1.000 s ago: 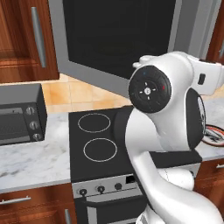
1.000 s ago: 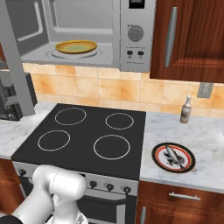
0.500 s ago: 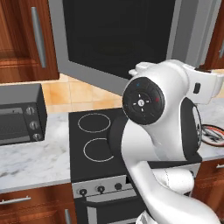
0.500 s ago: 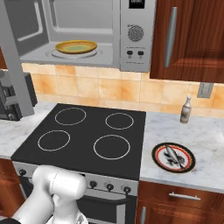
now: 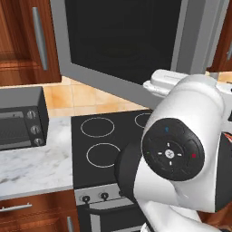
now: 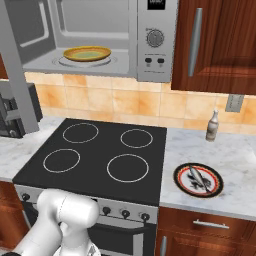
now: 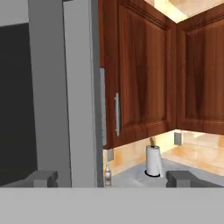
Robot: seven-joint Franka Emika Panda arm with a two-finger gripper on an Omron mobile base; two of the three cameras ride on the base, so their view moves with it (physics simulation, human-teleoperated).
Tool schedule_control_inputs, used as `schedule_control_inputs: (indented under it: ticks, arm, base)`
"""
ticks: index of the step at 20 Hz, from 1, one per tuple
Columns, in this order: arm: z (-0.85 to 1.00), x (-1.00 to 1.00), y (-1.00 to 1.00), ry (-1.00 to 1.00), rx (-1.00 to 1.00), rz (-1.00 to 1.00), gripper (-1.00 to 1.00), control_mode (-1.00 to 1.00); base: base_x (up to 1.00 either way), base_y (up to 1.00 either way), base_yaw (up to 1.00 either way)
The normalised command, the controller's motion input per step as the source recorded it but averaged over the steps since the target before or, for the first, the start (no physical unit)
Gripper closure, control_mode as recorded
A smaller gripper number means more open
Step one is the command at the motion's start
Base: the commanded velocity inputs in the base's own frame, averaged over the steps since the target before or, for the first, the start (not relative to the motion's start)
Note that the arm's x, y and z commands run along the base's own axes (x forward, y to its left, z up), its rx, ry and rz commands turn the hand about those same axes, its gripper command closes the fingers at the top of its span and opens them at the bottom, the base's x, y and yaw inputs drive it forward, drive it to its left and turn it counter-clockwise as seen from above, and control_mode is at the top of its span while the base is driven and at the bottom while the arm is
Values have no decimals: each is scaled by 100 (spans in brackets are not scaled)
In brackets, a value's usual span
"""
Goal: Pick the fish from the counter and place it in the microwave. Then turn on the microwave.
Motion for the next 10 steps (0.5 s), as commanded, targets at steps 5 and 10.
schedule_control_inputs:
  ticks: [5,10]
  arm:
    - [1,-30,-66,0,5,2,-100,-100]
    - [0,0,-78,1,18,13,-100,-100]
  base:
    - [0,0,0]
    - [0,0,0]
